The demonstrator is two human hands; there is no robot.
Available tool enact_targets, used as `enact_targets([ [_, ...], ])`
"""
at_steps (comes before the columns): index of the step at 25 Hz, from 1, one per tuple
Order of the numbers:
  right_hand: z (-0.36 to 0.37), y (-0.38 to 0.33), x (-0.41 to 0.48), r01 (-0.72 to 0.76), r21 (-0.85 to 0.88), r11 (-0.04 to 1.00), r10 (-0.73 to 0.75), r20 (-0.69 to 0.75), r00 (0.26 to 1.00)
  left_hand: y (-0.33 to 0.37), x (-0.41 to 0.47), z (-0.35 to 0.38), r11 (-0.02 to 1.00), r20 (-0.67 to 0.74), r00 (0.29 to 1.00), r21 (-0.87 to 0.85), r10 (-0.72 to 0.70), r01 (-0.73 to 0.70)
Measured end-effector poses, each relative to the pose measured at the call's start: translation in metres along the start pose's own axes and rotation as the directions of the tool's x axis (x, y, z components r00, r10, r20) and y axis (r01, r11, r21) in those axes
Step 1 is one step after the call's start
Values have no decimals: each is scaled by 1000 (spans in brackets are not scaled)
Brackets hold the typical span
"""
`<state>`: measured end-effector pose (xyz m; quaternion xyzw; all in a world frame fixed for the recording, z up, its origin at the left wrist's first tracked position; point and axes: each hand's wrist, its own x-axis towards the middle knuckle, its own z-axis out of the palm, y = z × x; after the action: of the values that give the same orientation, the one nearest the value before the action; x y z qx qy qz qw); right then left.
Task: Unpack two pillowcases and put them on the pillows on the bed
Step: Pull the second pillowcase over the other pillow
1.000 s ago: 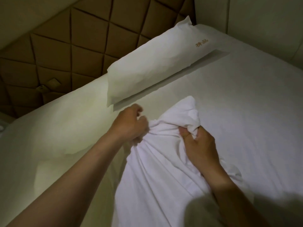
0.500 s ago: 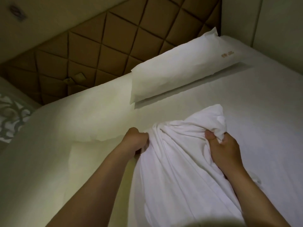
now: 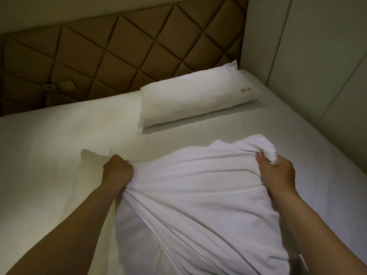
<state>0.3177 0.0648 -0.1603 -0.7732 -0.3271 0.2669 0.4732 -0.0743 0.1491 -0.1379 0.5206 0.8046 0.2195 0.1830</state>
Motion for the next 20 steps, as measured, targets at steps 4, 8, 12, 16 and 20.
enact_targets([
  [4, 17, 12, 7, -18, -198, 980, 16, -10, 1000, 8, -19, 21, 994, -10, 1000, -104, -21, 20],
  [8, 41, 24, 8, -109, -294, 949, 101, -42, 994, 20, -63, 42, 857, 186, 973, -471, -135, 209],
  [12, 51, 20, 8, -160, -303, 939, 151, -52, 987, 8, -142, 53, 759, 465, 877, -526, -122, 384],
  [16, 49, 13, -2, -187, -301, 935, 174, -70, 982, -11, -182, 62, 752, 479, 873, -541, -92, 376],
  [20, 43, -5, -7, -222, -239, 945, 204, -96, 974, -25, -178, 57, 920, 239, 967, -351, -91, 173],
])
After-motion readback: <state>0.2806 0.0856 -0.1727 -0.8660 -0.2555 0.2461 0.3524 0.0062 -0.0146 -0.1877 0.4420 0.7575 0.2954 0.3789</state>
